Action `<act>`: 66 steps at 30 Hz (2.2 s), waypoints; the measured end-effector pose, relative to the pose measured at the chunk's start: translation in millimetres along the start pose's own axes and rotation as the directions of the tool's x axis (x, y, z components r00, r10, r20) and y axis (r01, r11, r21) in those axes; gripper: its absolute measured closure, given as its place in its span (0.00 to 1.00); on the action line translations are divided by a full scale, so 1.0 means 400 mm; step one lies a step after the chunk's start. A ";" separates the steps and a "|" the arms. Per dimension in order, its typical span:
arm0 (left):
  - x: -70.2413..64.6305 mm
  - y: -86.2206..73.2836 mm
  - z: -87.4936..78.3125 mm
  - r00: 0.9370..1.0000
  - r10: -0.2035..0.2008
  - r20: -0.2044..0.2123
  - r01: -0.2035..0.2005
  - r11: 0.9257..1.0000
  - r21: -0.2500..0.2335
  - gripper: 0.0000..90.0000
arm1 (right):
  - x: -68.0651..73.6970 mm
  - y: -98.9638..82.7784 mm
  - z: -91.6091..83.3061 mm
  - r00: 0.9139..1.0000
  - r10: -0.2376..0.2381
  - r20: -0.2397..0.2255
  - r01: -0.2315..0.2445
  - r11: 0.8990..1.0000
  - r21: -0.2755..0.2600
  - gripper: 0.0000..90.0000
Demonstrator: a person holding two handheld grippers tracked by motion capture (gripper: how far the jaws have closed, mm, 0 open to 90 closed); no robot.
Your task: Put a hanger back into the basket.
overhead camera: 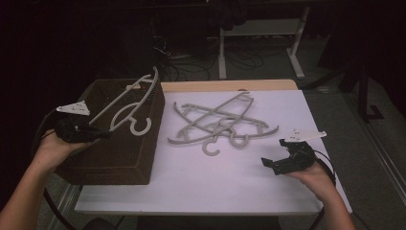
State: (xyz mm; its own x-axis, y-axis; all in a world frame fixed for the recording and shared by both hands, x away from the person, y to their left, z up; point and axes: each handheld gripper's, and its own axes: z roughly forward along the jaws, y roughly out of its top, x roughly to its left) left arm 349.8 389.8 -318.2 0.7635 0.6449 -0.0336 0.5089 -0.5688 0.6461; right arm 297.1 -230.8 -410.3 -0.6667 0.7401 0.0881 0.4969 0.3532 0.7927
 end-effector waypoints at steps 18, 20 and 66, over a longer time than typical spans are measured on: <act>0.034 -0.041 0.035 0.997 -0.054 0.057 0.054 0.999 0.001 0.91 | -0.002 0.004 0.001 1.000 0.008 0.004 -0.008 1.000 -0.004 0.00; 0.034 -0.041 0.035 0.997 -0.054 0.057 0.054 0.999 0.000 0.91 | -0.001 0.004 0.000 1.000 0.004 0.005 -0.004 1.000 -0.002 0.00; -0.152 0.195 0.081 0.994 0.034 0.105 -0.007 0.969 -0.247 0.28 | 0.003 0.006 -0.001 1.000 -0.002 -0.008 0.002 1.000 -0.004 0.00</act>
State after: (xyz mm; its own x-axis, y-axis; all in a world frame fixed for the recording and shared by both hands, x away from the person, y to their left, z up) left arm 355.9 289.8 -290.6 0.8182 0.5677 -0.0915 0.3891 -0.4295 0.8149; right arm 297.1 -229.2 -408.0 -0.6725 0.7344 0.0914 0.4933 0.3528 0.7951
